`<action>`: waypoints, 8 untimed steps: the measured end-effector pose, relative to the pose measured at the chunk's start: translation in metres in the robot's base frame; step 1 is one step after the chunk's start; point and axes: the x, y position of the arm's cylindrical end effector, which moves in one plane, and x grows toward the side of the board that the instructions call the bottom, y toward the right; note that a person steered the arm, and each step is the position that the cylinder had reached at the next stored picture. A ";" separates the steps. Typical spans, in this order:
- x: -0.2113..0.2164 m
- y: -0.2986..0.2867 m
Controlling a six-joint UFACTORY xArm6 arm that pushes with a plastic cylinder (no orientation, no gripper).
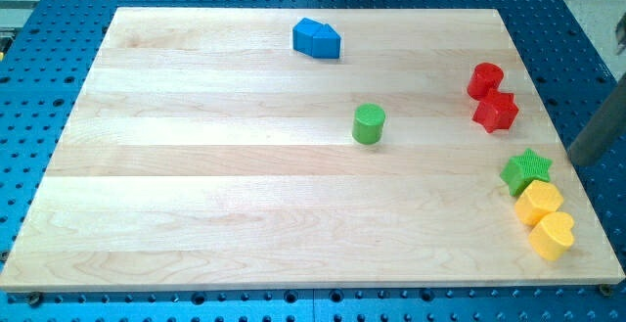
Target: Push the green star along with the green circle towards the center of the board
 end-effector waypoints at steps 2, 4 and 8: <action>0.035 -0.043; 0.000 -0.073; 0.044 -0.098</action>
